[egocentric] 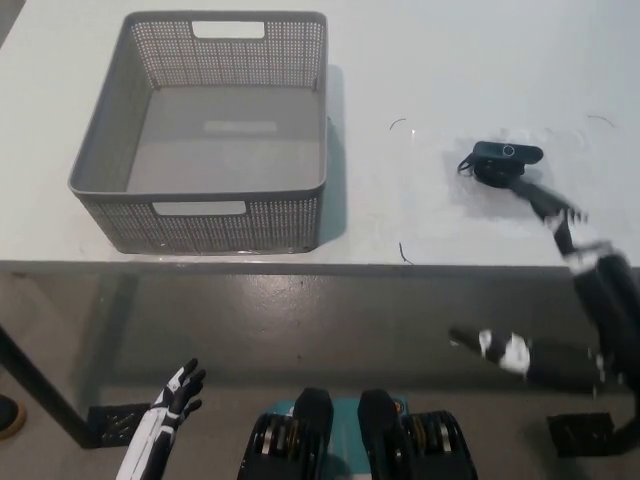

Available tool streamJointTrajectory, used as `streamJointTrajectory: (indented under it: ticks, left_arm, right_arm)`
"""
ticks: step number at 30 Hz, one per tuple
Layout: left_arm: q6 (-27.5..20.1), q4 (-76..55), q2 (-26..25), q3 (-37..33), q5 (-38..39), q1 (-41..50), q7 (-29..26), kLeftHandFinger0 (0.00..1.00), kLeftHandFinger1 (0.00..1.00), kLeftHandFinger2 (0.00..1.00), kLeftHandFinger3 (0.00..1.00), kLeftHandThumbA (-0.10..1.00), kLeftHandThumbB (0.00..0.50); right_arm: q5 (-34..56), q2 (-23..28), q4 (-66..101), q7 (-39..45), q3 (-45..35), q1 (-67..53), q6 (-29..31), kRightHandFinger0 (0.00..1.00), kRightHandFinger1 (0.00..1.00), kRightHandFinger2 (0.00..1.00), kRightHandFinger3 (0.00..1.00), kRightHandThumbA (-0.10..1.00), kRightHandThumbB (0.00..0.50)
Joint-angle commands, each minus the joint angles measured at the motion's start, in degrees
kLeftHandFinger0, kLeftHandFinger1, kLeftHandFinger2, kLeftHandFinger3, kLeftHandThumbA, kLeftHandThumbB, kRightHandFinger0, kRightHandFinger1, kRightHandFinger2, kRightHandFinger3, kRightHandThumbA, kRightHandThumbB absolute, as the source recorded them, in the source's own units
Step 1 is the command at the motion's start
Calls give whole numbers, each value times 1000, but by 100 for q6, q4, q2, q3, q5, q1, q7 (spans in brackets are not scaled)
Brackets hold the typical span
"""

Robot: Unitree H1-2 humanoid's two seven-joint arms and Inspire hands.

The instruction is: Use the right hand to pick up a webcam and put it into a container on the left side

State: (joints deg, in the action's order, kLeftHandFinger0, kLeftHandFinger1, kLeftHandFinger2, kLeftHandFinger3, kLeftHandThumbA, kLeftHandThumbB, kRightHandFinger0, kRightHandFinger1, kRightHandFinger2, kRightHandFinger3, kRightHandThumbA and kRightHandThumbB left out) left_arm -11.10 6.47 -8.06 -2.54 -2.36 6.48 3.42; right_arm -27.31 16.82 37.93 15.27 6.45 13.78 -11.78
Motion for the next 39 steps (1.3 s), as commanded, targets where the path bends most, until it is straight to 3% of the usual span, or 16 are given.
streamJointTrajectory:
  ticks: [1, 8, 13, 24, 33, 39]
  left_arm:
    - [-401, -161, -43, 6, -16, 94, 38, 1000, 1000, 1000, 1000, 1000, 41]
    - [-455, -119, -2, -3, -53, 162, -2, 1000, 1000, 1000, 1000, 1000, 40]
    - [-482, -99, 6, -5, -52, 191, 1, 1000, 1000, 1000, 1000, 1000, 38]
    - [-519, -90, 45, -52, -73, 369, 6, 1000, 1000, 1000, 1000, 984, 50]
    - [-545, -146, 35, -4, -72, 416, -9, 1000, 1000, 1000, 1000, 983, 66]
    - [-612, -118, -10, 6, -100, 380, 1, 1000, 1000, 1000, 1000, 989, 59]
  right_arm:
    - [-782, 399, -521, 813, 38, 1456, -1161, 1000, 1000, 1000, 1000, 954, 407]
    - [-960, 700, -2834, 925, 485, 3255, -1116, 1000, 1000, 1000, 1000, 997, 445]
    - [-1130, 769, -4561, 836, 873, 4268, -918, 1000, 1000, 1000, 1000, 1000, 500]
    - [-1096, 473, -7632, 294, 1422, 5412, -611, 1000, 1000, 1000, 1000, 876, 500]
    - [-959, 8, -9661, -342, 1688, 5767, -298, 1000, 1000, 1000, 1000, 863, 500]
    - [-790, -171, -10489, -585, 1698, 5803, -30, 1000, 1000, 1000, 1000, 828, 461]
